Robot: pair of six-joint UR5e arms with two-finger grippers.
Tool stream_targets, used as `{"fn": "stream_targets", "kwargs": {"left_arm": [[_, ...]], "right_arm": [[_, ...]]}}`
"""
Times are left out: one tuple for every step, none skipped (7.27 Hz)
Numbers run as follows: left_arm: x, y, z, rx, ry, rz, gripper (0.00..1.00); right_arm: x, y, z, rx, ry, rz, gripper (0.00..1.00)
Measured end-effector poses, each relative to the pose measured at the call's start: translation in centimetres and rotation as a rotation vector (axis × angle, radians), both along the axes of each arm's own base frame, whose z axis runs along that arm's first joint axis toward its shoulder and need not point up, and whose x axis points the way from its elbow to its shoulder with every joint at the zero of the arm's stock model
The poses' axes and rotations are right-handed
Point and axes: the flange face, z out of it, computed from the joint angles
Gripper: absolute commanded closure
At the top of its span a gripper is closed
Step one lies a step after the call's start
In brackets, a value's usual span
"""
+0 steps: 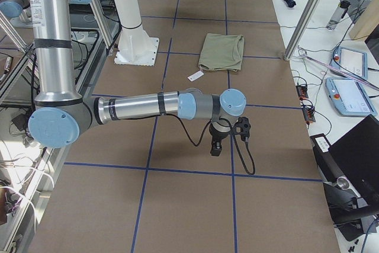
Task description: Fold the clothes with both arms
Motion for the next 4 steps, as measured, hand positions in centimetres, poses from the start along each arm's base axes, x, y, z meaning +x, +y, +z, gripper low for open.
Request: {"fn": "stream_targets", "kwargs": {"left_arm": [[0.14, 0.14, -0.04, -0.022, -0.005, 0.003, 0.0], [0.43, 0.28, -0.45, -0.043, -0.01, 0.009, 0.0], [0.79, 0.43, -0.85, -0.055, -0.013, 0.017, 0.0], [0.93, 0.49, -1.02, -0.06, -0.019, 0.02, 0.0]], "right_arm": [[0.0, 0.01, -0.07, 0.001, -0.001, 0.0, 0.0], [0.0, 0.01, -0.15, 0.003, -0.001, 0.0, 0.0], [-0.01, 0.0, -0.16, 0.003, -0.001, 0.0, 0.0], [-0.01, -0.03, -0.21, 0.005, -0.001, -0.001, 0.0]]}}
